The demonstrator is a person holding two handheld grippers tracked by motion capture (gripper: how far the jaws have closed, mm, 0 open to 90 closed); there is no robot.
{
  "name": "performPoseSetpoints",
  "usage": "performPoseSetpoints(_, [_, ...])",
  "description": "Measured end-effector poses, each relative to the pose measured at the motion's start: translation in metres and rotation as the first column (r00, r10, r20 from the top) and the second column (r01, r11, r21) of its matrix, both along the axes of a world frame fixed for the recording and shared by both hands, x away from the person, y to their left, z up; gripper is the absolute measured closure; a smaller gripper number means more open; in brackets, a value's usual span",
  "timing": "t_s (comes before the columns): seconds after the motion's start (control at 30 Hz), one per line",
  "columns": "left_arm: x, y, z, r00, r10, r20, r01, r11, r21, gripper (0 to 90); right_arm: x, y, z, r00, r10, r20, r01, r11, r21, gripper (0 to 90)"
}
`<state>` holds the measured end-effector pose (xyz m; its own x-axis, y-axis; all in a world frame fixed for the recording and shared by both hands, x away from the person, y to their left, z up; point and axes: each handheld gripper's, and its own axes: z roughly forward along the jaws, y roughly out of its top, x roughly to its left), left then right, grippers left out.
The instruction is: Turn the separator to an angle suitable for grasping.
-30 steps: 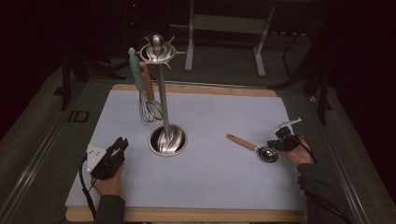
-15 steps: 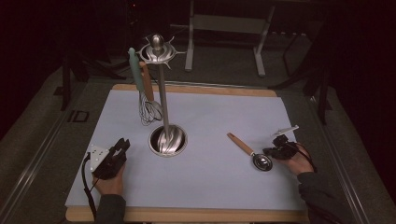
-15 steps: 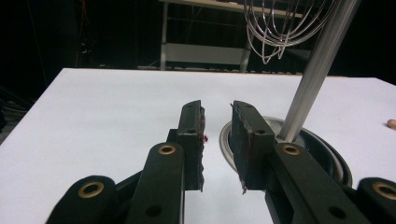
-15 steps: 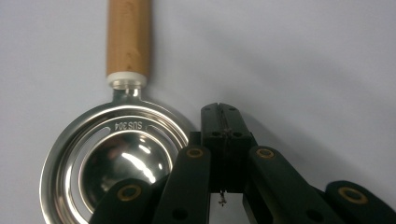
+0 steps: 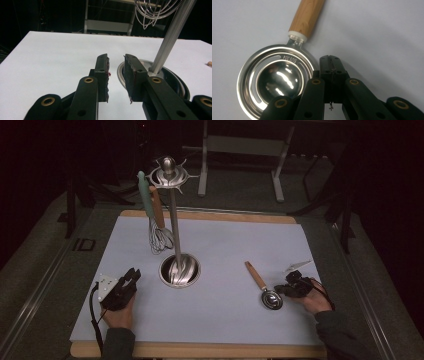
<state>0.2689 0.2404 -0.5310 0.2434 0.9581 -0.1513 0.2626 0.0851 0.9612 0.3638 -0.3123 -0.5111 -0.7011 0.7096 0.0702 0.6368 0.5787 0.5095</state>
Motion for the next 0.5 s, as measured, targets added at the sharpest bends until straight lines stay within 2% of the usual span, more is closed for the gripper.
performPoseSetpoints(0.23, [0.002,-0.001,-0.003,0.9999,-0.004,-0.013,0.004,1.0000,0.004,73.2,0.002,0.005,0.003,0.9999,0.014,0.002,-0.014,0.9997,-0.020,85.8])
performPoseSetpoints(0.27, [0.002,-0.001,-0.004,0.9999,-0.002,-0.016,0.002,1.0000,0.002,73.2,0.004,0.007,0.005,0.9998,0.004,0.018,-0.004,0.9999,-0.013,82.5])
performPoseSetpoints(0.37, [0.002,-0.002,-0.005,0.9999,-0.004,-0.017,0.004,1.0000,0.008,73.1,0.007,0.010,0.009,0.9995,-0.003,0.031,0.003,1.0000,0.001,80.5])
performPoseSetpoints(0.47, [0.002,-0.004,-0.005,0.9998,-0.008,-0.017,0.008,0.9998,0.018,72.8,0.010,0.017,0.017,0.9995,-0.005,0.030,0.004,0.9991,0.041,76.0])
performPoseSetpoints(0.5, [0.002,-0.004,-0.005,0.9998,-0.008,-0.017,0.008,0.9998,0.018,72.7,0.010,0.017,0.017,0.9995,-0.005,0.030,0.004,0.9991,0.041,76.0])
